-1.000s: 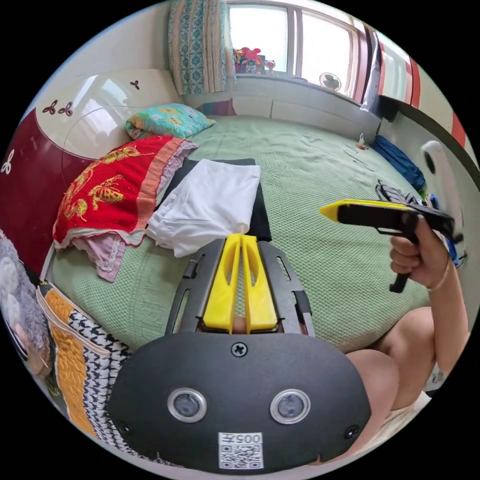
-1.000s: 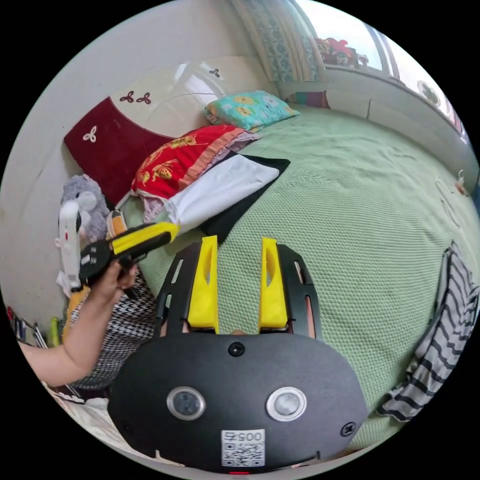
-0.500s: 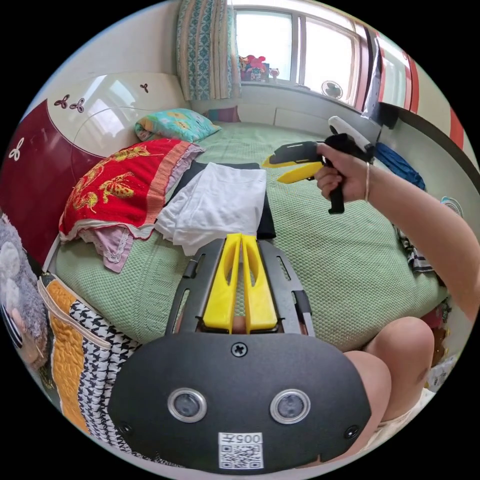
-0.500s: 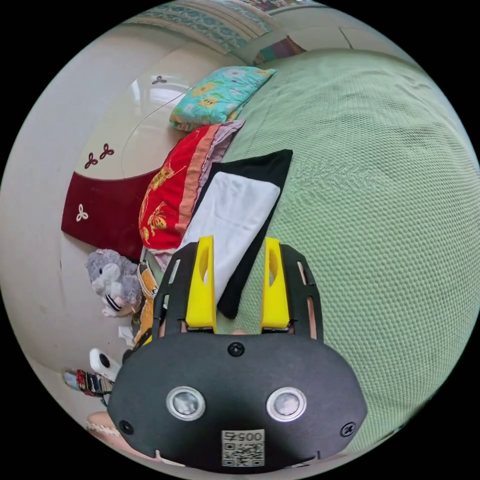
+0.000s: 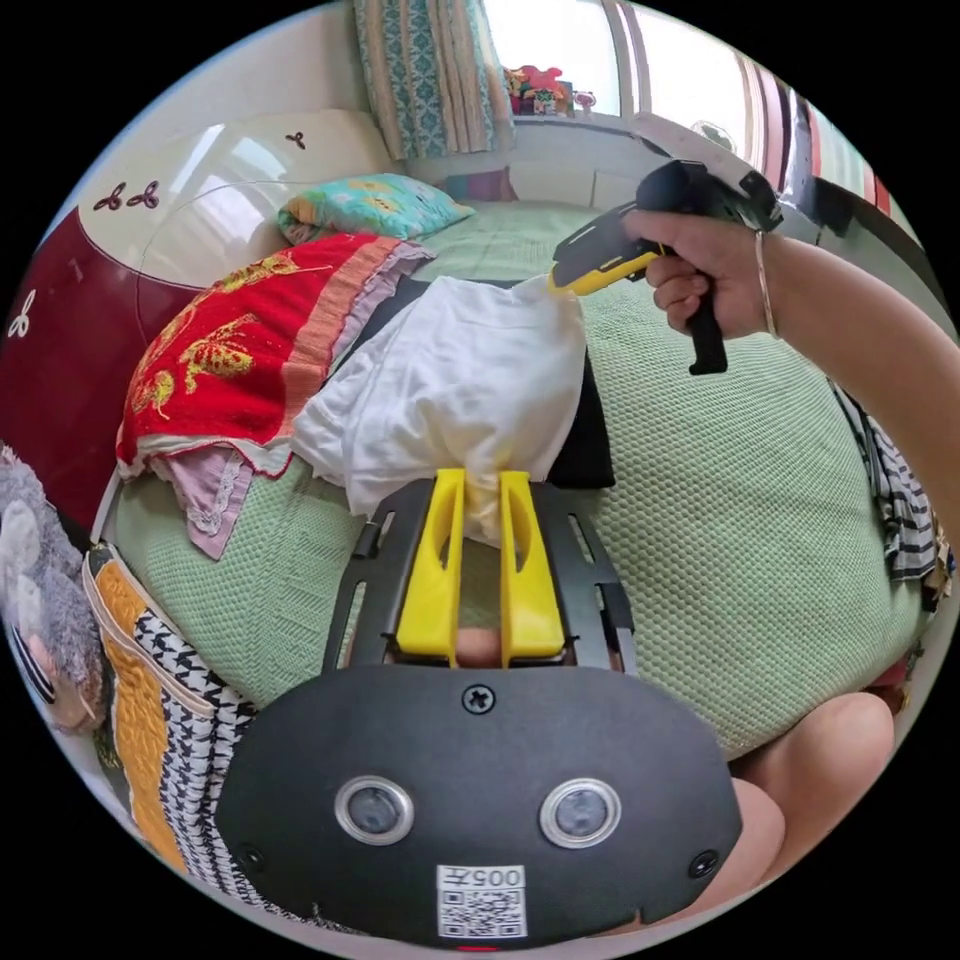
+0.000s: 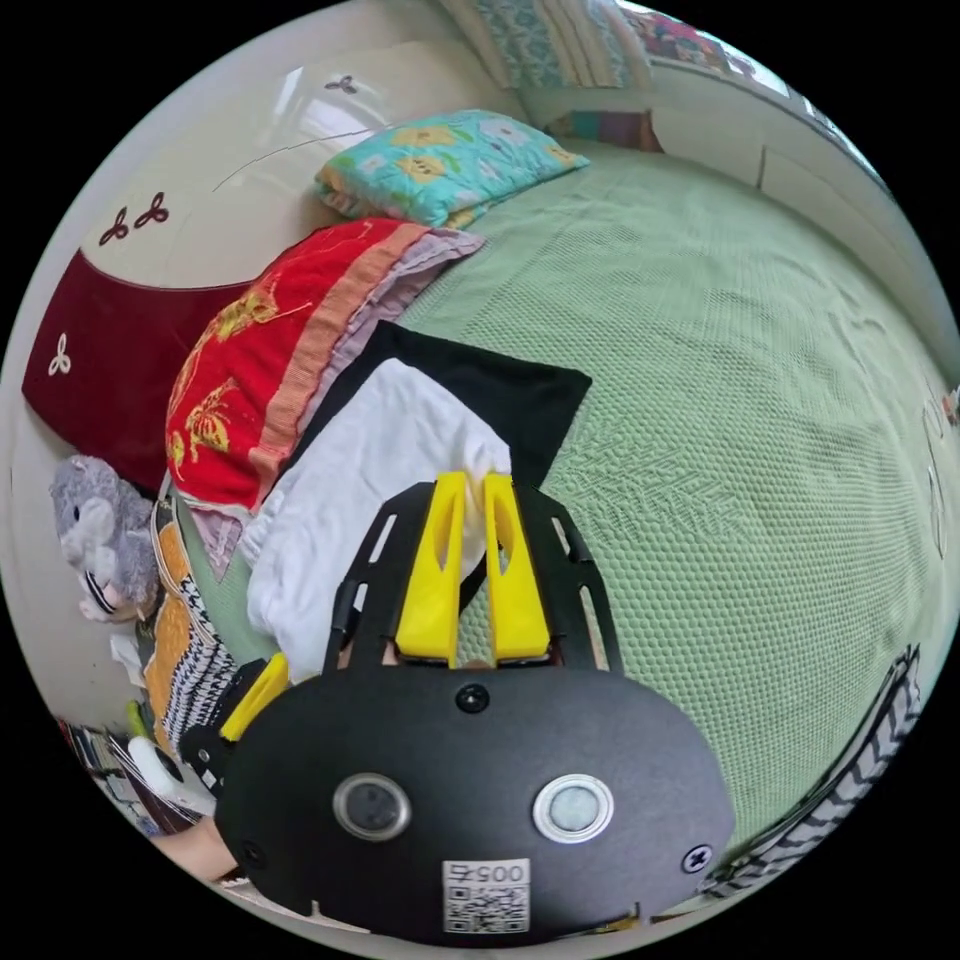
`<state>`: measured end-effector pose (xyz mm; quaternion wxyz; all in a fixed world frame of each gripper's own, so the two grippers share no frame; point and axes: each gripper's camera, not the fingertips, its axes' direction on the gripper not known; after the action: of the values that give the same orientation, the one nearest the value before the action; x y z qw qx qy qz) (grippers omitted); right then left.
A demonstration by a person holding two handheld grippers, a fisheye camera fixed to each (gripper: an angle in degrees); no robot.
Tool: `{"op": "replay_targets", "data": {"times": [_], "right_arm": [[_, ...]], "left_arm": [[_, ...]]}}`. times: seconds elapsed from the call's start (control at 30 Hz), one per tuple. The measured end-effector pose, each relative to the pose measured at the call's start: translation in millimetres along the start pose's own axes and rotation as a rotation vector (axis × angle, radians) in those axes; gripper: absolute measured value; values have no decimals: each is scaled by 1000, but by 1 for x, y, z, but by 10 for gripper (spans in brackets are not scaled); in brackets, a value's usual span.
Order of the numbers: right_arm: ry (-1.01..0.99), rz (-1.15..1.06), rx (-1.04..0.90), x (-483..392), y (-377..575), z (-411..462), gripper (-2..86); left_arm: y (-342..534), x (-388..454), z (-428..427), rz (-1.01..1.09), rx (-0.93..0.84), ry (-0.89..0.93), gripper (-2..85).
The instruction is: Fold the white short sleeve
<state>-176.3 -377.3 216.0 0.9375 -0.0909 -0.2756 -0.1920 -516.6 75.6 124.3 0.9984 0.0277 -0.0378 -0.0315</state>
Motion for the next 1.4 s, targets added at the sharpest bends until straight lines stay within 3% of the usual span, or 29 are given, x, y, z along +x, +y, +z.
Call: {"op": "replay_targets", "data": {"times": [0.2, 0.43, 0.53, 0.63, 0.83, 1.0, 1.13, 1.27, 1.4], "right_arm": [[62, -95, 50, -28, 11, -71, -10], [303, -95, -40, 11, 65, -110, -9], [384, 52, -17, 57, 88, -103, -4], [477, 137, 26, 79, 116, -98, 28], [308, 51, 146, 39, 198, -138, 79], [270, -104, -51, -27, 261, -92, 115], [341, -131, -81, -38, 275, -79, 83], [332, -110, -86, -44, 293, -112, 24], [361, 15, 128, -69, 335, -172, 2]], "left_arm": [[-9, 27, -56, 45, 39, 144, 45], [-25, 182, -52, 274, -62, 413, 59], [-40, 240, -21, 292, -175, 462, 74], [-36, 252, -35, 316, -148, 403, 106], [-43, 198, -46, 136, -58, 250, 118], [-64, 187, 11, 8, -184, 278, 112], [-56, 203, 14, 14, -218, 283, 52], [-41, 208, -38, 33, -145, 254, 11], [-24, 219, -105, 34, -36, 215, 1]]}}
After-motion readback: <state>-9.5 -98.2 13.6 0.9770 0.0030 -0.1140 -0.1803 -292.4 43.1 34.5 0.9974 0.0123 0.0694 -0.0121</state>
